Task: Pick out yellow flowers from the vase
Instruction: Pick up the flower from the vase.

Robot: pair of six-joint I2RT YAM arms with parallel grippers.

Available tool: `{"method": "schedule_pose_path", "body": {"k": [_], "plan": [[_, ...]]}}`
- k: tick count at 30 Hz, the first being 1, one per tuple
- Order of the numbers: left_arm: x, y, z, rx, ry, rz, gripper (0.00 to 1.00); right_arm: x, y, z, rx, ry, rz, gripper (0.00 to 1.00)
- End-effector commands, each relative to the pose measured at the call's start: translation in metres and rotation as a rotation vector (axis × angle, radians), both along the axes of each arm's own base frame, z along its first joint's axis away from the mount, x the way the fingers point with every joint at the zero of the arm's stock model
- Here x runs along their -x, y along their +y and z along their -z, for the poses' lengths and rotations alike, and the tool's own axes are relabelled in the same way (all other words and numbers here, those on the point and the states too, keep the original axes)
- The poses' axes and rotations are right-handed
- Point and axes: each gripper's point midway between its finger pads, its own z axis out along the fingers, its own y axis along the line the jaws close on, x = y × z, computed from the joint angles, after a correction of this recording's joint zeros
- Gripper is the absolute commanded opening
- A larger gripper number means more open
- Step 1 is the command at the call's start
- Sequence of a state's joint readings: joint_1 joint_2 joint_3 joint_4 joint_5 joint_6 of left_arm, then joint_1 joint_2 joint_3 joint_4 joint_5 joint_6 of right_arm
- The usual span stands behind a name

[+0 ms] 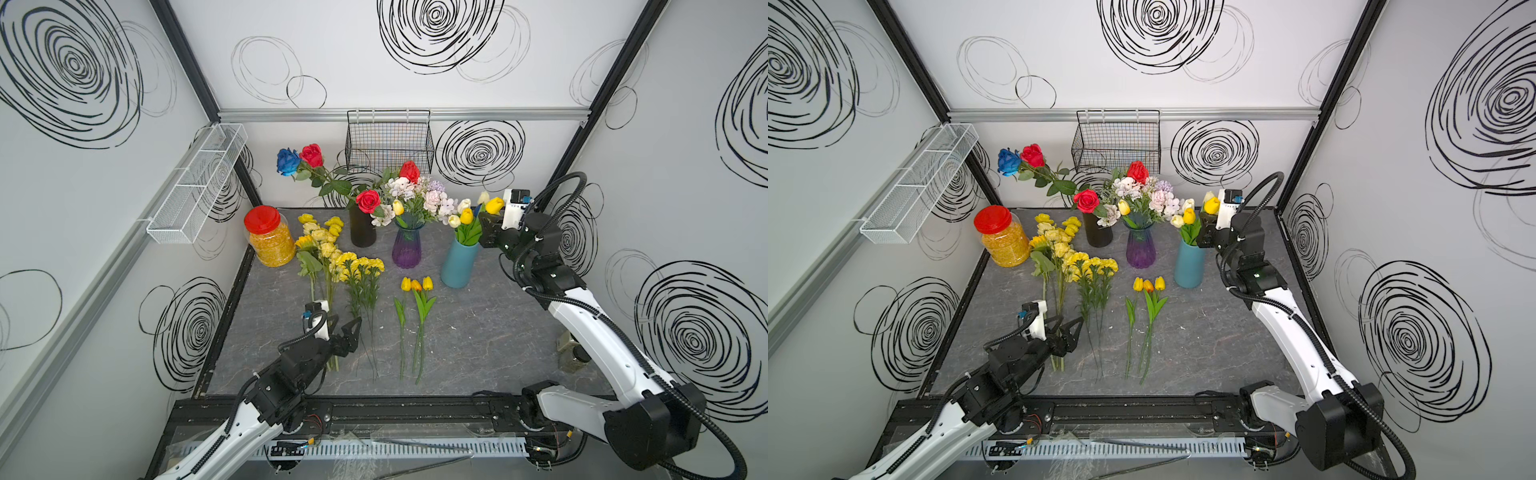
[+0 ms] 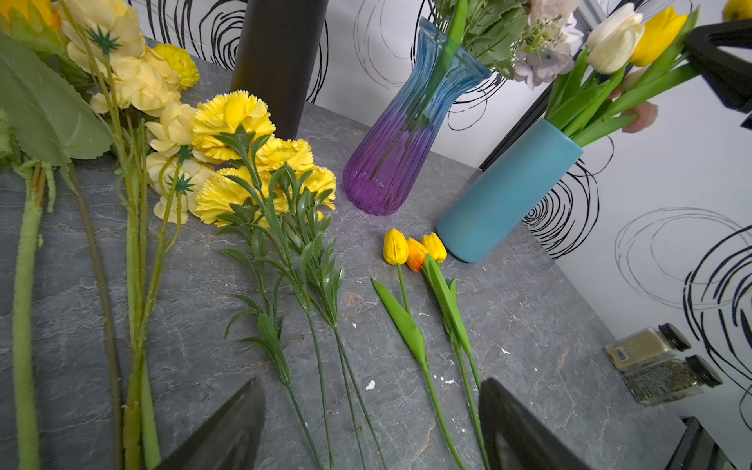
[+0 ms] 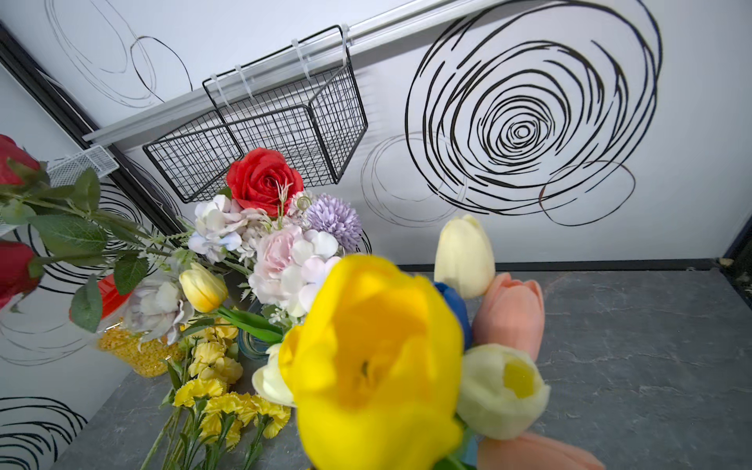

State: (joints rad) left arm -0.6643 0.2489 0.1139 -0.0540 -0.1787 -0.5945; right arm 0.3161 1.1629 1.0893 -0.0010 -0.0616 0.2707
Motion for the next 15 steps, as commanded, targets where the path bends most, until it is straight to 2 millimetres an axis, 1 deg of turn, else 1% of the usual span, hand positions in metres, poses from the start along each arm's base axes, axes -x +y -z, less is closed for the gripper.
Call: {"method": "schedule_pose_path", "body": {"k": [1,4,8,11,15], "plan": [[-0.003,-0.003,-0.024,0.043,-0.053,0.007,0.85,0.015,-0.003,-0.042,-0.035,-0.051,-0.017,0.08],[-0.003,-0.004,-0.031,0.049,-0.071,0.014,0.85,0.024,-0.008,-0.057,-0.039,-0.066,-0.01,0.07],[-0.005,-0.01,-0.047,0.055,-0.099,0.038,0.86,0.039,-0.017,-0.078,-0.059,-0.101,0.0,0.06],[-0.006,-0.018,-0.062,0.049,-0.12,0.07,0.87,0.056,-0.021,-0.096,-0.081,-0.134,-0.013,0.06],[-0.008,-0.031,-0.088,0.031,-0.164,0.121,0.88,0.078,-0.025,-0.117,-0.099,-0.172,-0.028,0.05]]}}
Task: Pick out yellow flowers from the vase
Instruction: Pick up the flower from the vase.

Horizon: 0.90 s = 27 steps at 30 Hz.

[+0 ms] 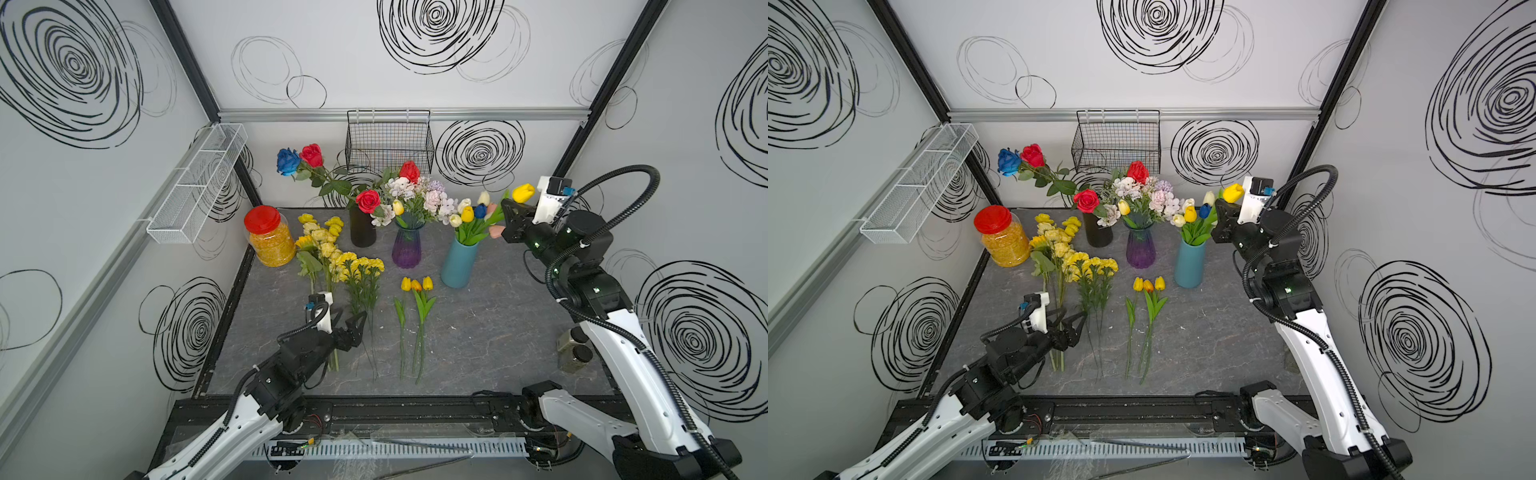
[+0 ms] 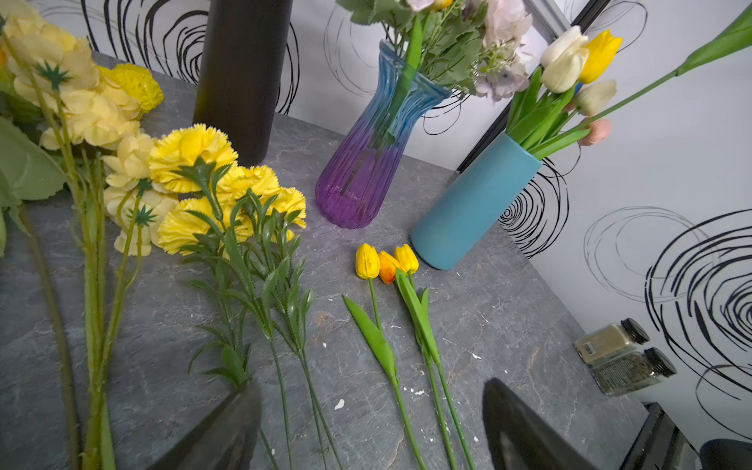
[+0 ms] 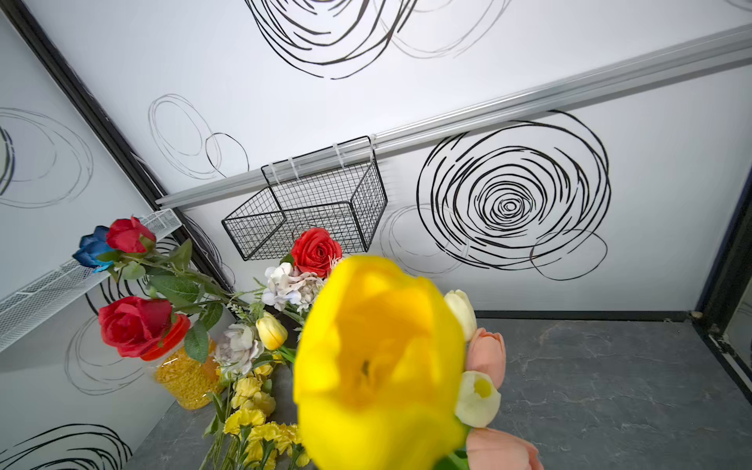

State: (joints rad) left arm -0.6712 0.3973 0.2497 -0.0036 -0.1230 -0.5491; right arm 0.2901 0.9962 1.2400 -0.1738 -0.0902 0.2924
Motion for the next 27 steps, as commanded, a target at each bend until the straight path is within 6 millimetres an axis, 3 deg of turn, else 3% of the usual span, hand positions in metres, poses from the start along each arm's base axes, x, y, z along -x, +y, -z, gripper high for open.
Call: {"method": "schedule_pose_path", "body": {"k": [1,9,11,15,19,27], "plan": [[-0.002,-0.017,-0.053,0.034,-0.133,0.063,0.88,0.027,-0.003,-0.031,-0.034,-0.052,-0.035,0.05],[0.005,-0.073,-0.105,-0.085,-0.26,0.199,0.91,0.062,-0.006,-0.051,-0.03,-0.081,-0.082,0.02],[0.008,-0.087,-0.118,-0.123,-0.289,0.228,0.92,0.068,-0.005,-0.049,-0.029,-0.073,-0.1,0.03],[0.014,-0.116,-0.144,-0.147,-0.339,0.316,0.93,0.079,0.017,-0.036,-0.043,-0.021,-0.243,0.02],[0.014,-0.14,-0.153,-0.169,-0.361,0.383,0.94,0.09,0.035,-0.021,-0.078,0.024,-0.372,0.01],[0.015,-0.191,-0.141,-0.179,-0.315,0.54,0.87,0.106,0.054,-0.008,-0.135,0.06,-0.524,0.0]]}}
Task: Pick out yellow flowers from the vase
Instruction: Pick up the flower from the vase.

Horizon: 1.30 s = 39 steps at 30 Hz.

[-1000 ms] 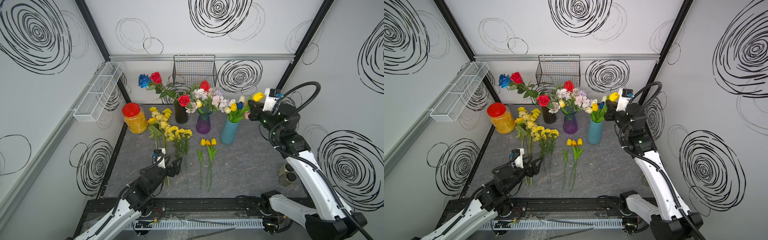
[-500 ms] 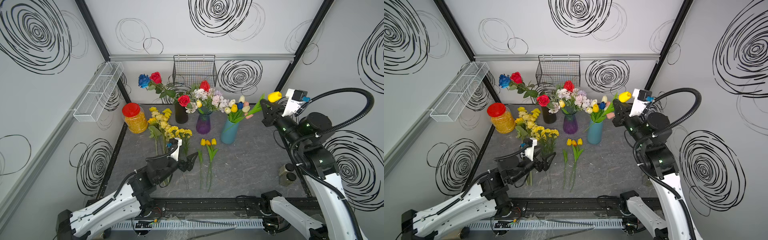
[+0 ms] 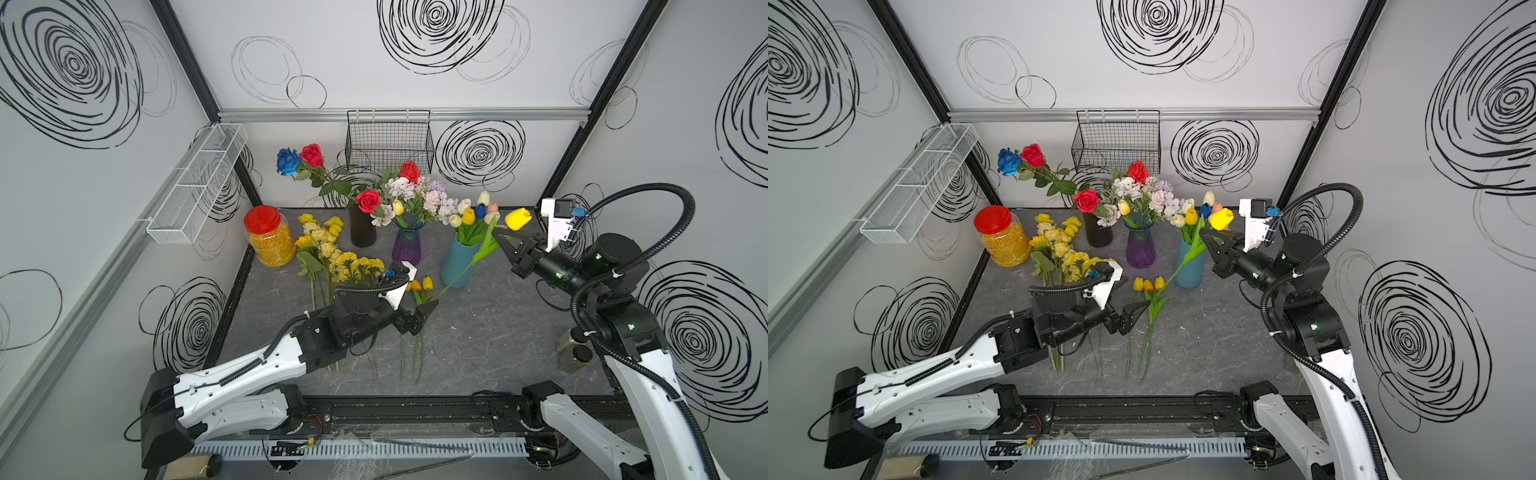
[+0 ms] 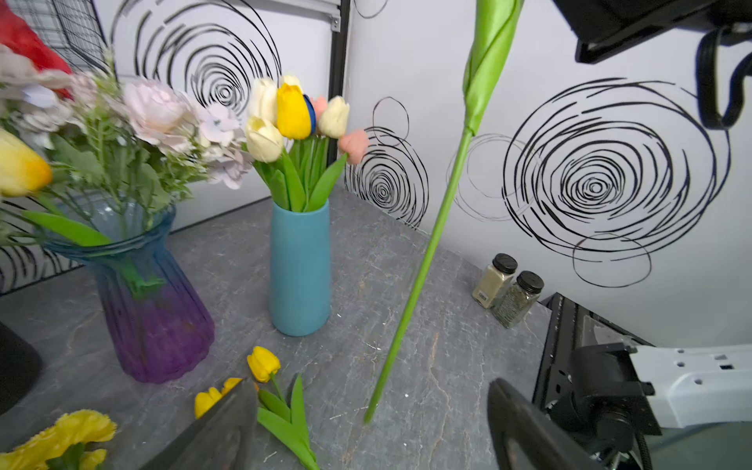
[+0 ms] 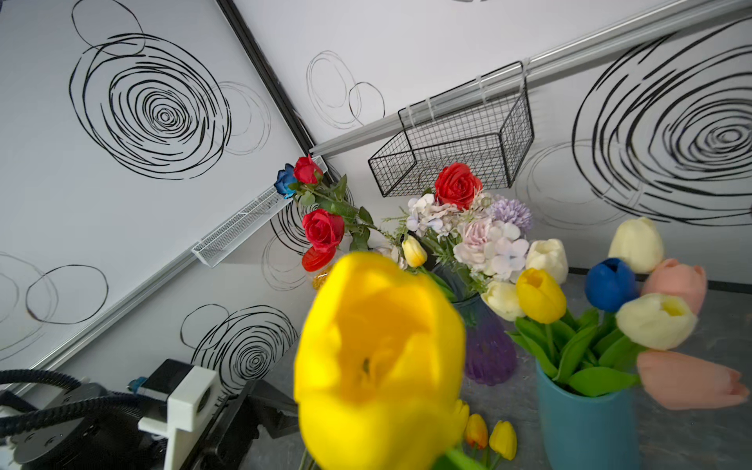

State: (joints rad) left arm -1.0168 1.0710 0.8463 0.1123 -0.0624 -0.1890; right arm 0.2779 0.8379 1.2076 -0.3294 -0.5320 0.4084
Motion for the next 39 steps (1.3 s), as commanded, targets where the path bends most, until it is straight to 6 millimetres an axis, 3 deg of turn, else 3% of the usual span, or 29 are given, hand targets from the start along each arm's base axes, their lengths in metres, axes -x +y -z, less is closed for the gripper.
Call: {"method": "schedule_pose_path", "body": {"k": [1,7,20,24,27,33,39], "plan": [[0.006,-0.021,-0.02,0.039,-0.033,0.08,0.84,0.019,0.01,-0.013,-0.049,-0.032,-0.105,0.0],[0.008,-0.038,-0.009,0.006,0.002,0.126,0.73,0.027,0.01,-0.011,-0.049,-0.039,-0.121,0.0],[0.02,-0.056,0.007,-0.044,0.043,0.181,0.14,0.024,0.009,-0.004,-0.036,-0.032,-0.107,0.01],[0.02,-0.057,0.01,-0.05,0.052,0.174,0.02,0.024,0.008,-0.003,-0.035,-0.033,-0.1,0.08],[0.018,-0.056,0.009,-0.045,0.057,0.154,0.0,0.025,0.006,-0.002,-0.035,-0.038,-0.089,0.22],[0.017,-0.053,0.012,-0.04,0.077,0.123,0.0,0.025,0.001,-0.001,-0.017,-0.051,-0.053,0.38],[0.016,-0.037,0.035,-0.068,0.16,0.042,0.0,0.025,-0.019,0.006,0.045,-0.095,0.072,0.55]]}}
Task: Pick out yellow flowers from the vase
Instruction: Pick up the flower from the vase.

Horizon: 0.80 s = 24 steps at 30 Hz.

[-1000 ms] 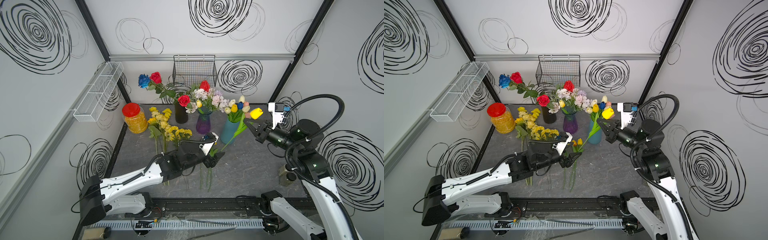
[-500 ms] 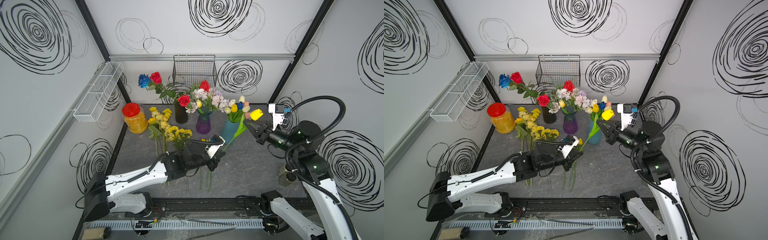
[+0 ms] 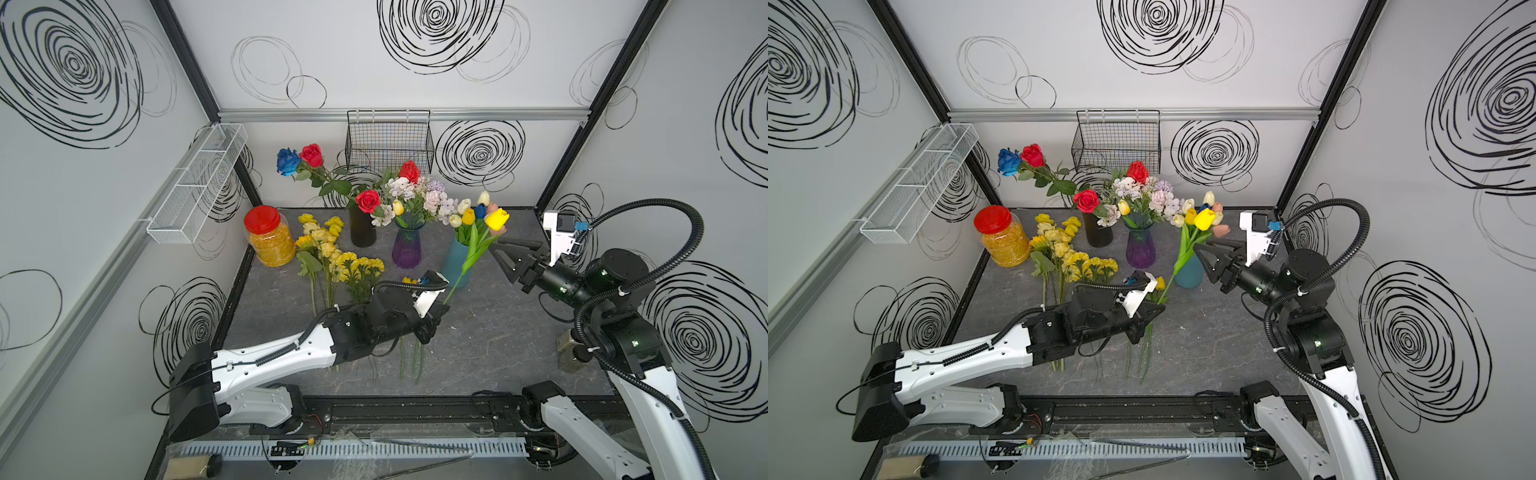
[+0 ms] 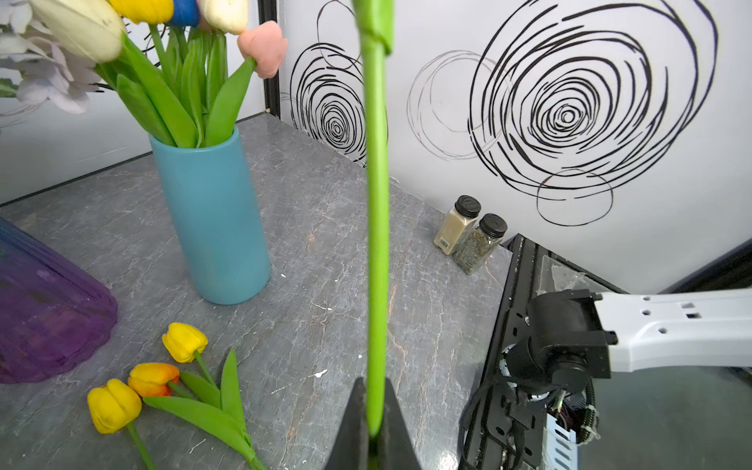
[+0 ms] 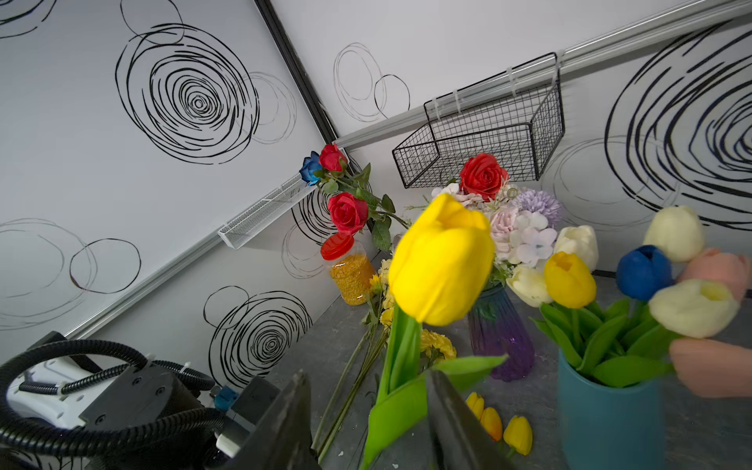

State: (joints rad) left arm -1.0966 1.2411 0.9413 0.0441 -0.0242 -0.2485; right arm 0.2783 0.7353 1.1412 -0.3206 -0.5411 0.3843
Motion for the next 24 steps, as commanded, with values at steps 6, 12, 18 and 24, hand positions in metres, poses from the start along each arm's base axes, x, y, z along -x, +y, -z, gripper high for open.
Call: {"method": "schedule_pose_path", "body": {"k": [6,12,18,24], "plan": [[0.004,0.043,0.05,-0.076,0.204,-0.196,0.0,0.002,-0.049,0.018,0.047,-0.09,0.297,0.62],[0.037,0.075,0.099,-0.145,0.393,-0.263,0.0,0.008,-0.077,0.042,0.068,-0.092,0.445,0.63],[0.043,0.1,0.132,-0.116,0.53,-0.365,0.0,0.001,-0.077,0.065,0.036,-0.04,0.455,0.63],[0.032,0.112,0.161,-0.07,0.643,-0.441,0.0,-0.009,-0.072,0.087,0.014,0.008,0.443,0.59]]}}
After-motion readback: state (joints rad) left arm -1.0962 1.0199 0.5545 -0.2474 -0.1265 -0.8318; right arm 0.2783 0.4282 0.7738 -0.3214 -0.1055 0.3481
